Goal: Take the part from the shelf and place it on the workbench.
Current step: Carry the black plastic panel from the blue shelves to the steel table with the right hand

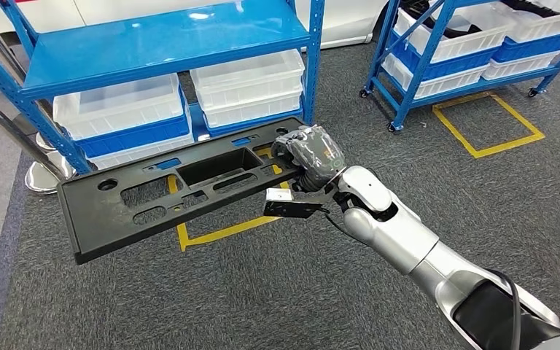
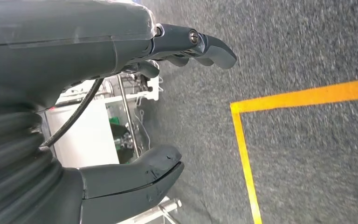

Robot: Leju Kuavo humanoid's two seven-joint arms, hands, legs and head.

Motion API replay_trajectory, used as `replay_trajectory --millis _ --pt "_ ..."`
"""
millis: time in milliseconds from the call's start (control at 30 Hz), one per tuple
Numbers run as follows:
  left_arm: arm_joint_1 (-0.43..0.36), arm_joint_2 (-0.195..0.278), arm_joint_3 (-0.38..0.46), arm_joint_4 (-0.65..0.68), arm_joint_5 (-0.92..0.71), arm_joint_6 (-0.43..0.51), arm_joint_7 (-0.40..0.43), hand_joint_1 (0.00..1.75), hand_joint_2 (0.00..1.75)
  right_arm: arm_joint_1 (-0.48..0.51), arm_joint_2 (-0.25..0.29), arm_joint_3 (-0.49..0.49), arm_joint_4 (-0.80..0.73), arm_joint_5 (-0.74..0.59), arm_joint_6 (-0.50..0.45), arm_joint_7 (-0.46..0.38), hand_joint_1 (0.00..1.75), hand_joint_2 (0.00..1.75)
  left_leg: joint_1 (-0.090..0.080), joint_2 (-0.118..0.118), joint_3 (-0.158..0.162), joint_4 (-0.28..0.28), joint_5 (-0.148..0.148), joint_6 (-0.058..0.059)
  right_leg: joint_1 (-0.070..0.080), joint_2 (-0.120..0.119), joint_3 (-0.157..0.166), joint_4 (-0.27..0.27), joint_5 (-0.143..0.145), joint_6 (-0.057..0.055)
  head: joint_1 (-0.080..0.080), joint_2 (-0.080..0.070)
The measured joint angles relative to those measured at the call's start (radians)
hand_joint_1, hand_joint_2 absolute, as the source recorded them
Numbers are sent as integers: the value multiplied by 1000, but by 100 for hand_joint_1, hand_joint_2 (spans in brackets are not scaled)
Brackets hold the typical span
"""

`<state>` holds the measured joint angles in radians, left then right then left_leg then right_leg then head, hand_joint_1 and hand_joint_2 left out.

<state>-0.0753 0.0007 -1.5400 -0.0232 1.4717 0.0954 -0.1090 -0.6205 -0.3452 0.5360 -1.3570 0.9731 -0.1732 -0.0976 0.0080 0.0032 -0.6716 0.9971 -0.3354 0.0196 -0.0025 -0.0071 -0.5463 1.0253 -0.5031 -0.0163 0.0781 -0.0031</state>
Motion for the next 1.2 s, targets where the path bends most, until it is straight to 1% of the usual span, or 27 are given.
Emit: replay_trajectory --millis 167,267,300,333,400,433,467,500,567,600,633,667,700,733,767,800,833,900,933,967,1000,1033,1067,1100,1133,1167,1200 --pt "0 1 0 1 0 -1 -1 0 175 -1 1 0 3 -7 3 -2 175 175 -1 -1 -1 -1 3 -5 -1 -1 -2 -2 2 1 0 0" --pt "-2 3 -1 2 0 -1 -2 0 175 -2 4 0 4 -13 6 -2 175 175 2 3 22 -41 15 9 -3 1 10 -23 7 13 0 0" --pt "-2 2 -2 2 0 -2 -2 0 175 -3 4 0 5 -15 7 0 175 175 6 7 36 -67 24 14 -2 3 8 -16 -4 16 0 0" --pt "-2 2 -3 2 -1 -2 -2 0 175 -4 5 0 6 -18 9 2 175 175 11 12 48 -89 33 15 -1 5 -3 12 -25 21 1 0" --pt "-2 1 -6 2 -2 -2 -2 0 175 -4 6 0 8 -20 10 7 175 175 18 22 52 -101 37 11 -11 7 -58 125 -87 36 1 0" --pt "-2 1 -7 2 -2 -2 -2 0 175 -1 7 0 8 -21 10 11 175 175 22 26 48 -97 37 7 -18 7 -87 179 -107 45 1 0" --pt "-2 1 -8 2 -2 -2 -2 0 175 2 7 0 9 -21 11 14 175 175 27 31 44 -91 34 1 -27 7 -103 208 -109 56 0 0" --pt "-2 0 -9 2 -2 -2 -1 0 175 5 8 0 10 -20 12 18 175 175 34 36 38 -81 31 -6 -37 4 -102 200 -92 68 0 0" --pt "-1 -1 -11 3 -6 -4 -1 0 175 5 9 0 12 -20 13 22 175 175 50 48 19 -45 17 -30 -54 -14 -57 98 -32 94 1 0" --pt "-1 1 -13 5 -9 -4 -2 0 175 3 11 0 13 -20 14 22 175 175 55 54 9 -22 8 -45 -58 -26 -41 53 -11 102 2 0" --pt "-2 1 -14 8 -13 -5 -2 0 175 2 16 1 13 -20 15 22 175 175 56 58 0 -4 1 -58 -58 -33 -34 32 -2 97 2 0" --pt "-2 1 -16 11 -17 -6 -2 0 175 1 20 1 13 -20 15 22 175 175 55 63 -5 8 -3 -69 -56 -34 -40 36 -4 86 3 0" --pt "-2 0 -16 14 -18 -7 -3 0 175 0 26 1 13 -19 17 22 175 175 55 68 -5 13 -3 -76 -54 -27 -50 47 -4 72 4 0" --pt "-1 -2 -17 14 -19 -8 -3 0 175 1 32 2 13 -17 18 22 175 175 57 73 -4 13 -3 -80 -51 -18 -55 56 -4 57 3 0" --pt "0 -1 -17 14 -18 -9 -3 0 175 1 41 2 13 -14 20 23 175 175 61 72 -5 17 -9 -83 -50 -10 -60 60 -2 47 3 0" --pt "1 2 -17 14 -16 -9 -3 0 175 0 53 3 13 -9 21 24 175 175 64 63 -11 34 -30 -83 -48 -2 -64 61 2 38 2 0" --pt "2 6 -17 14 -14 -9 -2 0 175 -1 67 5 13 -4 22 27 175 175 63 49 -26 74 -64 -81 -45 7 -68 60 6 30 1 0" --pt "3 14 -17 15 -12 -9 -1 0 175 -2 93 13 13 2 23 32 175 175 51 19 -79 214 -154 -69 -37 24 -75 59 13 18 0 0" --pt "4 18 -17 15 -12 -9 -1 0 175 -2 101 17 13 3 24 35 175 175 41 12 -105 283 -186 -61 -30 34 -79 59 16 13 0 0" --pt "4 20 -17 16 -11 -9 -1 0 175 -1 108 22 13 3 25 37 175 175 32 8 -119 327 -202 -51 -23 43 -82 59 19 9 0 0" --pt "5 22 -17 16 -11 -9 -1 0 175 -1 111 25 13 3 25 38 175 175 23 5 -114 331 -199 -37 -16 54 -84 59 21 6 0 0" --pt "6 23 -17 16 -11 -9 -1 0 175 -1 113 28 13 3 26 39 175 175 13 -2 -87 295 -181 -20 -9 65 -85 58 23 4 0 0" --pt "7 25 -17 16 -11 -9 -1 0 175 -2 115 30 13 3 26 39 175 175 3 -20 -46 228 -154 2 -4 76 -86 58 25 2 0 0" --pt "8 28 -17 17 -11 -9 -1 0 175 -4 117 31 13 3 26 40 175 175 -2 -48 -6 162 -136 23 0 85 -86 57 26 1 1 0" --pt "8 30 -17 17 -11 -9 -1 0 175 -5 119 32 14 3 26 39 175 175 -8 -72 25 108 -121 39 -1 95 -87 55 29 2 1 0" --pt "9 32 -16 18 -11 -9 -1 0 175 -6 123 33 14 3 26 39 175 175 -11 -89 42 77 -116 49 -6 104 -88 53 31 5 1 0" --pt "9 34 -16 19 -12 -9 1 0 175 -7 126 35 14 3 26 39 175 175 -13 -90 48 67 -116 52 -12 114 -90 50 35 11 1 0"
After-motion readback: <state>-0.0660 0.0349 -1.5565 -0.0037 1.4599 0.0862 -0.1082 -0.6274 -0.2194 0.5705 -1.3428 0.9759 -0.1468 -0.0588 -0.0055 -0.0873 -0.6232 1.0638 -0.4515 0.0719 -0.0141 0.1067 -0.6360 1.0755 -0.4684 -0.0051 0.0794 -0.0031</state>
